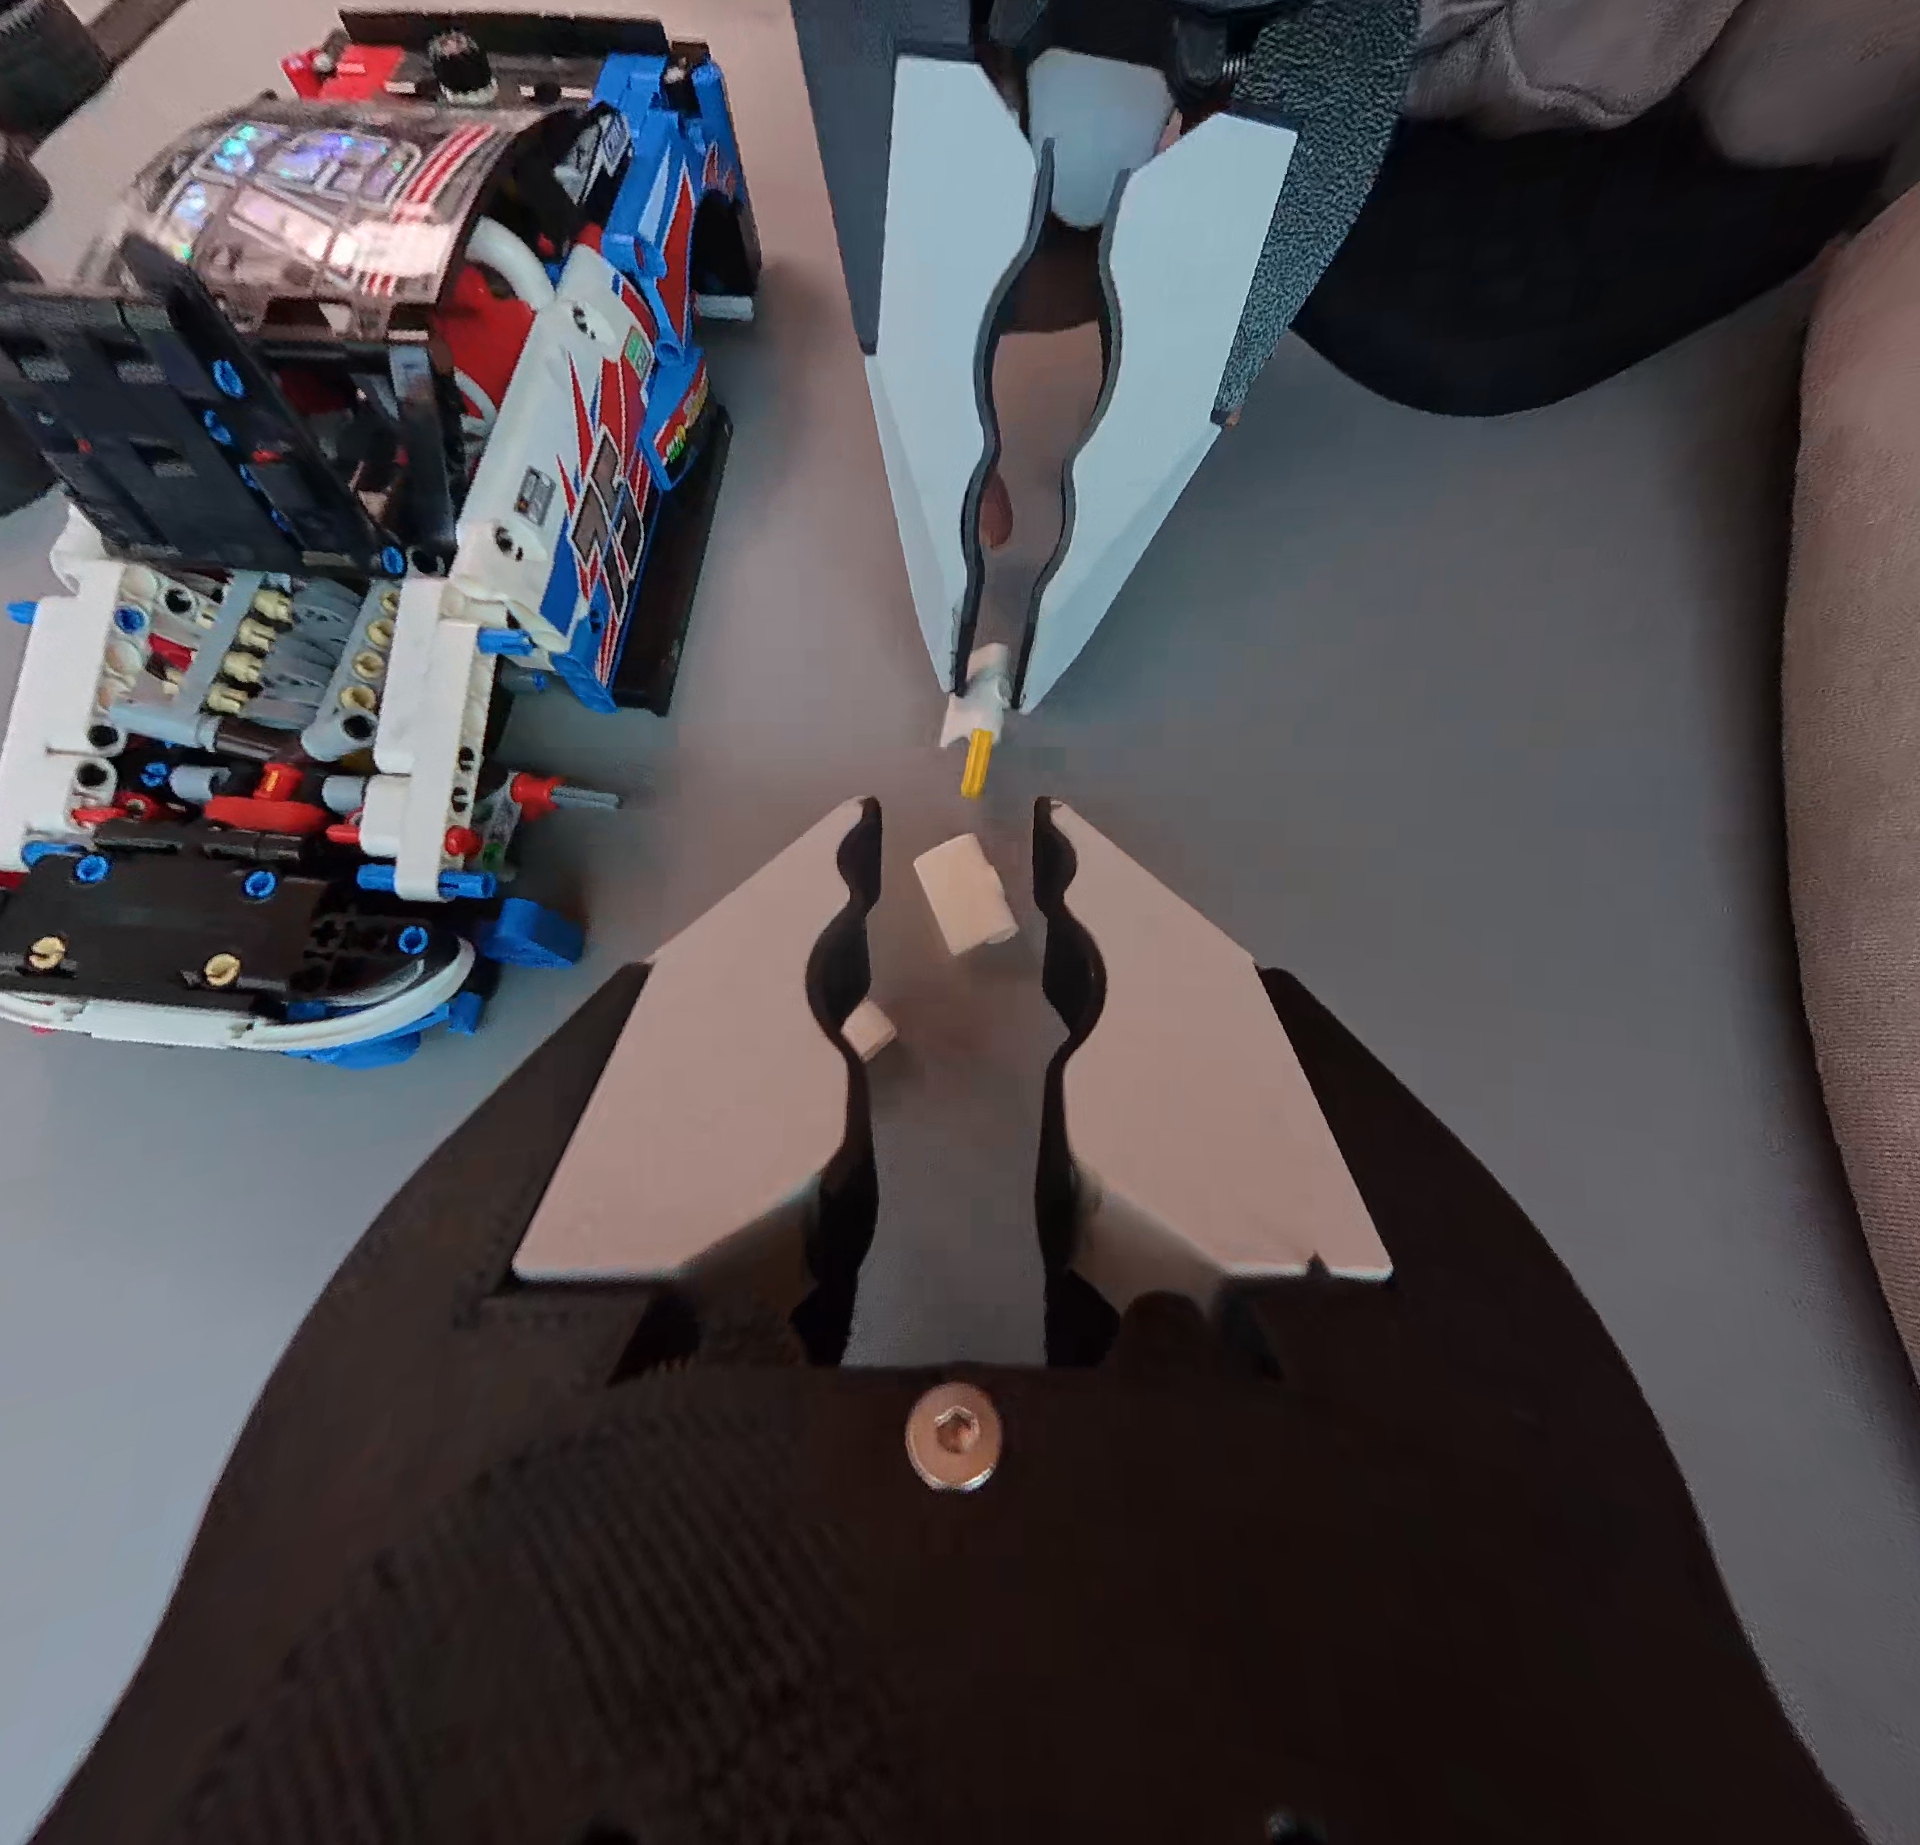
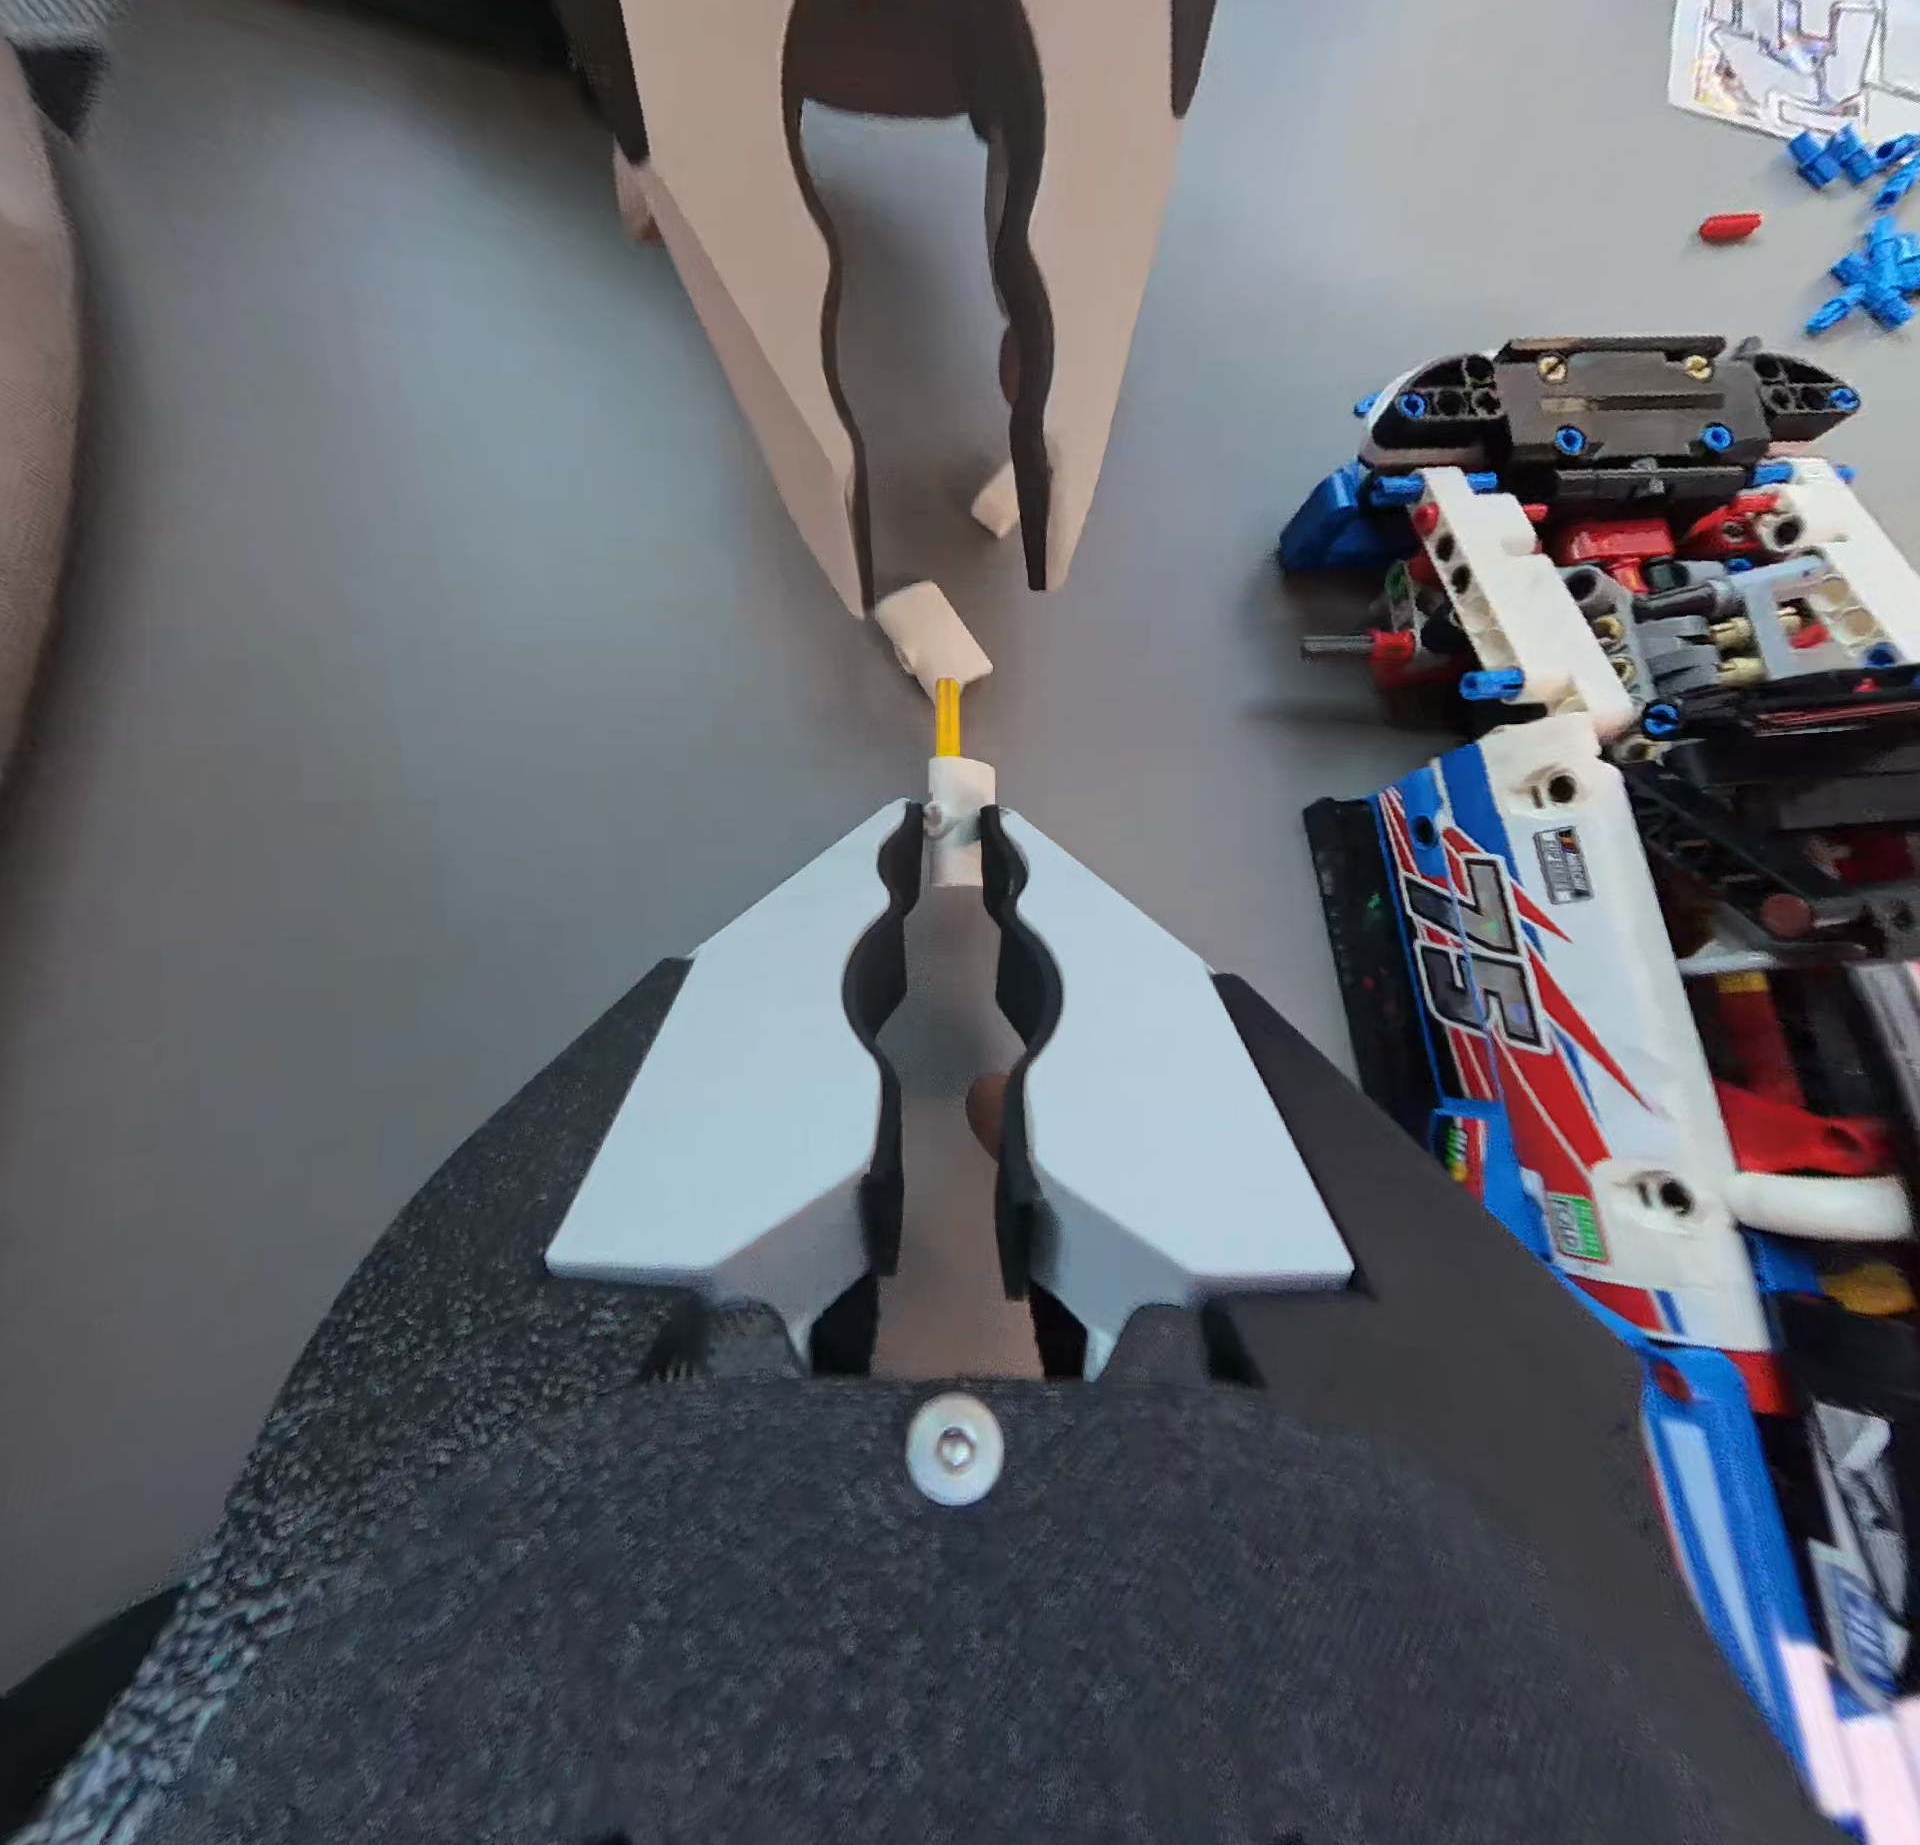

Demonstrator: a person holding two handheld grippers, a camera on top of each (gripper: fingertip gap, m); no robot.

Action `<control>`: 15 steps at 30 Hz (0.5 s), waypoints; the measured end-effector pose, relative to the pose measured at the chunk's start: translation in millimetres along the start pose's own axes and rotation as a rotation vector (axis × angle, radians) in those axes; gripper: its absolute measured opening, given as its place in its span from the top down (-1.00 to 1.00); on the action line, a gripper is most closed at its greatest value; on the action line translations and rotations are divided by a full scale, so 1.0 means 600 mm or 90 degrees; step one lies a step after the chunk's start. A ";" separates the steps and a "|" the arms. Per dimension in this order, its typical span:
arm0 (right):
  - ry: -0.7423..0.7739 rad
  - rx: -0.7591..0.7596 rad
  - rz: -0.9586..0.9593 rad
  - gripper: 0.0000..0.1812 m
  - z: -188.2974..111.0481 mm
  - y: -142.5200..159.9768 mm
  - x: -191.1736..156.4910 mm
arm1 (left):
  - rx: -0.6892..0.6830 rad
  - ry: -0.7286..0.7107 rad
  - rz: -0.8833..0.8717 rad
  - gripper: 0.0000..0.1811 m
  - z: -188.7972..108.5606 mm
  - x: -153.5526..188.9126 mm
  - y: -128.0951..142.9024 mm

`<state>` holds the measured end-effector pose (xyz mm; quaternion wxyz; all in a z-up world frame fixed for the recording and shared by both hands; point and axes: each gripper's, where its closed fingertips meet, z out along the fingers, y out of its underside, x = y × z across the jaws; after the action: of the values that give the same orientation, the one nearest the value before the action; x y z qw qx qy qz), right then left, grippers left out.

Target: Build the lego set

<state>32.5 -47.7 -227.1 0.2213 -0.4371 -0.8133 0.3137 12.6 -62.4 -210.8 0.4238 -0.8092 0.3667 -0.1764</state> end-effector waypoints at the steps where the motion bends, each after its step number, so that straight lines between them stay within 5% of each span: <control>1: -0.018 0.024 0.024 0.91 -0.003 -0.009 -0.007 | 0.012 -0.006 0.021 0.70 0.000 0.004 -0.008; 6: -0.042 0.083 0.056 0.92 -0.012 -0.036 -0.024 | 0.005 0.005 0.087 0.98 0.008 0.028 -0.021; 15: 0.042 0.103 -0.051 0.87 -0.015 -0.052 -0.029 | 0.020 0.077 -0.038 1.00 -0.002 0.030 -0.020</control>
<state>29.4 -72.7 -200.5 0.2953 -0.3949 -0.7943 0.3548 29.3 -71.7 -200.9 0.4084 -0.8008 0.3645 -0.2429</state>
